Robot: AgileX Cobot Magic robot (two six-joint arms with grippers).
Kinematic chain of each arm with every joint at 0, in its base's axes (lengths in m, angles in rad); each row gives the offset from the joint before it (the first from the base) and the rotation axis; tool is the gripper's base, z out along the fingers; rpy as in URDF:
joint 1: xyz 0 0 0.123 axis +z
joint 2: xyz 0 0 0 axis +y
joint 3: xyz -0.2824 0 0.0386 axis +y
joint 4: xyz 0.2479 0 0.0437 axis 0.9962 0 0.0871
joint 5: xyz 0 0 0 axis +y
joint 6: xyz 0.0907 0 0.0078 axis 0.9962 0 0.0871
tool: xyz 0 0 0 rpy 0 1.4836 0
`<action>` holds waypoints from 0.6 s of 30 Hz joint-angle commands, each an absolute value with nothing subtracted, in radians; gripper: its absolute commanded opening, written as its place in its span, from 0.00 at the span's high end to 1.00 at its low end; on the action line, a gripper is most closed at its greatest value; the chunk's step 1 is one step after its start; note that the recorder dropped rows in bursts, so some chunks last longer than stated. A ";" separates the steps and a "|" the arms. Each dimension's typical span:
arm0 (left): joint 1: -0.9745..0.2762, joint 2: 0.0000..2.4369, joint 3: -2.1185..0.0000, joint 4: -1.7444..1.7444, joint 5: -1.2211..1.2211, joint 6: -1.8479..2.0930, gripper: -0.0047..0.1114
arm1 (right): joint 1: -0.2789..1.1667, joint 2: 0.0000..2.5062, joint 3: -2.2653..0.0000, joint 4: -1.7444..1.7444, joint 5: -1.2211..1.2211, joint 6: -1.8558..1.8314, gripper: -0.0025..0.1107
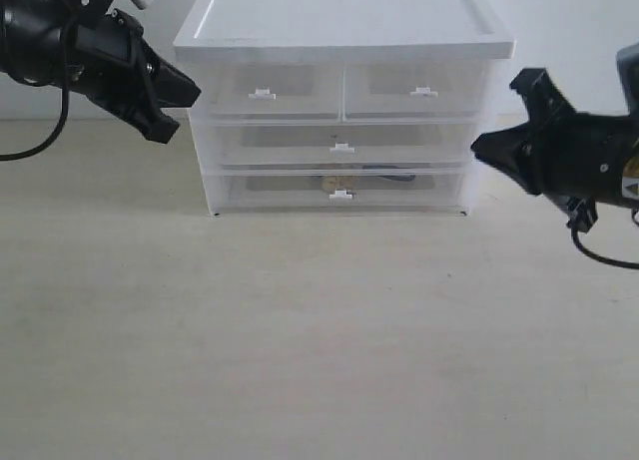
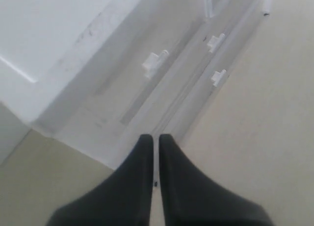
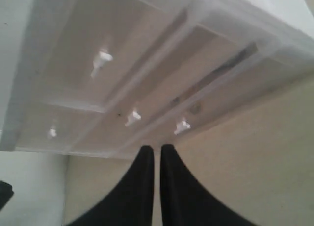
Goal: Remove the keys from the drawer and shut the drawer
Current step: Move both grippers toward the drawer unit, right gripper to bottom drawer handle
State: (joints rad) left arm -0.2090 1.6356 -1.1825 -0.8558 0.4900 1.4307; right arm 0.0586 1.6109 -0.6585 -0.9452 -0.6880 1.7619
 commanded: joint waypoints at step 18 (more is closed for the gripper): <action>-0.361 1.717 -1.194 -0.825 0.208 1.592 0.92 | 0.220 2.109 -0.912 -0.947 -1.038 1.745 0.98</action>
